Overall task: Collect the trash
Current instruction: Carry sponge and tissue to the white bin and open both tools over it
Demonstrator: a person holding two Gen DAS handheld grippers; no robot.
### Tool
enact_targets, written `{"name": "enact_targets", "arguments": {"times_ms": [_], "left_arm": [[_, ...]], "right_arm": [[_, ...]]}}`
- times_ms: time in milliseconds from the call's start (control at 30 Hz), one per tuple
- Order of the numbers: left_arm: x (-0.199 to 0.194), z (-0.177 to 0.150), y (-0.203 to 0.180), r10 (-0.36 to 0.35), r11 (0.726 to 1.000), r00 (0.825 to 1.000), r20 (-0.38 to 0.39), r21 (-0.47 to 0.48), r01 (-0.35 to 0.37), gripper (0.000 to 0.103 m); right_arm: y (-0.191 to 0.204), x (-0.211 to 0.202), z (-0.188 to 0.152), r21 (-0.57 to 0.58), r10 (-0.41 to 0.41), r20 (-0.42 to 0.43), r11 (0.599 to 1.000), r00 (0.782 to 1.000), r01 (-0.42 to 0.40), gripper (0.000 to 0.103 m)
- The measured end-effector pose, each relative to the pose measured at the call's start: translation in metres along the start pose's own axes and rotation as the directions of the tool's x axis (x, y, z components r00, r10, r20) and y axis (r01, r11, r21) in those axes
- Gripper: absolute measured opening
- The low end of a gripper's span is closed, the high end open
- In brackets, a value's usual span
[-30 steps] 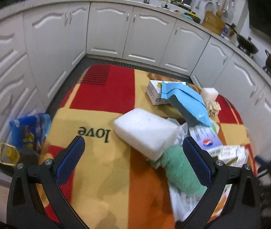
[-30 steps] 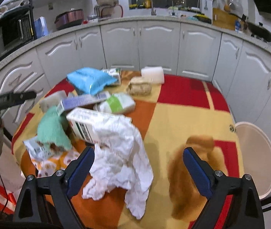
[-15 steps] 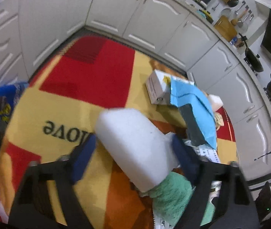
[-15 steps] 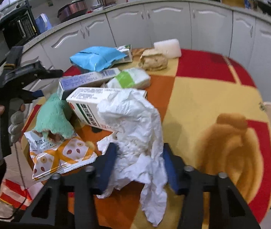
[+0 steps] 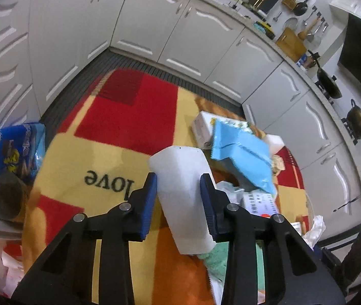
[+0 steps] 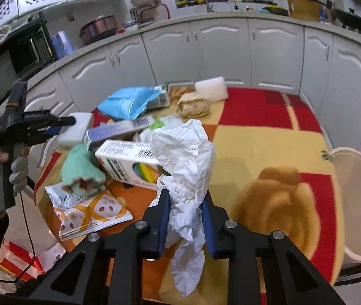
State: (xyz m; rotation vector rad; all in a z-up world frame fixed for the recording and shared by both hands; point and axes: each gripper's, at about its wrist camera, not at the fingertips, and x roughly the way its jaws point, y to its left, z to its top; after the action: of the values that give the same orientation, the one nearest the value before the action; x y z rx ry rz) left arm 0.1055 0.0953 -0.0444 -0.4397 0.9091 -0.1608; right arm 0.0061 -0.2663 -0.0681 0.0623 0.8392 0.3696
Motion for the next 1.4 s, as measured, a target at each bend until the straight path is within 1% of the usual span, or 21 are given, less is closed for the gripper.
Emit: {"name": "enact_targets", "arguments": {"times_ms": [133,200,267,367,467,600,700,733,800,867,933,1000,1100,1233,1333,1400], "left_arm": [[-0.03,0.006,-0.021,-0.033,0.998,0.998,0.057,0.051,0.031,0.032],[-0.039,0.008,-0.037,-0.056,0.995,0.996,0.071,0.087,0.049,0.032],[-0.044,0.01,-0.055,-0.089,0.99,0.994,0.067,0.119,0.08,0.032],[-0.046,0.009,-0.089,-0.139,0.976,0.989,0.045,0.178,0.129,0.032],[-0.04,0.003,-0.131,-0.195,0.952,0.981,0.005,0.243,0.188,0.032],[-0.025,-0.008,-0.186,-0.243,0.921,0.968,-0.068,0.298,0.252,0.032],[-0.015,-0.02,-0.222,-0.265,0.896,0.957,-0.115,0.337,0.288,0.032],[-0.01,-0.024,-0.236,-0.266,0.888,0.956,-0.127,0.354,0.294,0.032],[0.002,-0.031,-0.262,-0.27,0.875,0.95,-0.158,0.372,0.31,0.032],[0.013,-0.038,-0.283,-0.274,0.866,0.943,-0.188,0.379,0.327,0.032],[0.024,-0.044,-0.305,-0.27,0.858,0.941,-0.204,0.392,0.331,0.032],[0.038,-0.054,-0.33,-0.265,0.846,0.938,-0.225,0.411,0.338,0.032],[0.063,-0.071,-0.362,-0.244,0.834,0.937,-0.251,0.439,0.334,0.032],[0.099,-0.089,-0.391,-0.205,0.835,0.937,-0.284,0.448,0.318,0.032],[0.123,-0.099,-0.402,-0.164,0.841,0.941,-0.295,0.457,0.29,0.032],[0.138,-0.105,-0.406,-0.143,0.848,0.939,-0.312,0.45,0.279,0.033]], "right_arm": [[-0.011,-0.018,0.005,0.023,-0.018,0.044,1.0,0.999,0.017,0.023],[-0.018,-0.024,0.009,0.039,-0.026,0.062,0.999,0.998,0.023,0.023],[-0.025,-0.032,0.011,0.053,-0.04,0.084,0.998,0.996,0.036,0.023],[-0.036,-0.041,0.012,0.074,-0.066,0.104,0.996,0.992,0.058,0.023],[-0.051,-0.05,0.012,0.101,-0.103,0.119,0.991,0.987,0.091,0.023],[-0.08,-0.067,0.01,0.149,-0.175,0.135,0.977,0.975,0.154,0.023],[-0.107,-0.079,0.006,0.184,-0.253,0.127,0.956,0.959,0.227,0.023],[-0.118,-0.081,0.004,0.196,-0.283,0.117,0.946,0.952,0.257,0.023],[-0.135,-0.085,0.0,0.222,-0.317,0.103,0.931,0.943,0.289,0.023],[-0.157,-0.089,-0.004,0.26,-0.346,0.089,0.913,0.934,0.314,0.023],[-0.175,-0.092,-0.008,0.295,-0.371,0.075,0.895,0.926,0.335,0.023],[-0.189,-0.093,-0.011,0.32,-0.38,0.062,0.884,0.923,0.342,0.023],[-0.208,-0.089,-0.015,0.345,-0.388,0.041,0.87,0.921,0.351,0.023],[-0.227,-0.081,-0.018,0.376,-0.391,0.019,0.856,0.92,0.355,0.023],[-0.237,-0.073,-0.021,0.393,-0.394,0.002,0.846,0.919,0.362,0.023],[-0.244,-0.069,-0.025,0.396,-0.404,-0.011,0.838,0.915,0.375,0.023]]}}
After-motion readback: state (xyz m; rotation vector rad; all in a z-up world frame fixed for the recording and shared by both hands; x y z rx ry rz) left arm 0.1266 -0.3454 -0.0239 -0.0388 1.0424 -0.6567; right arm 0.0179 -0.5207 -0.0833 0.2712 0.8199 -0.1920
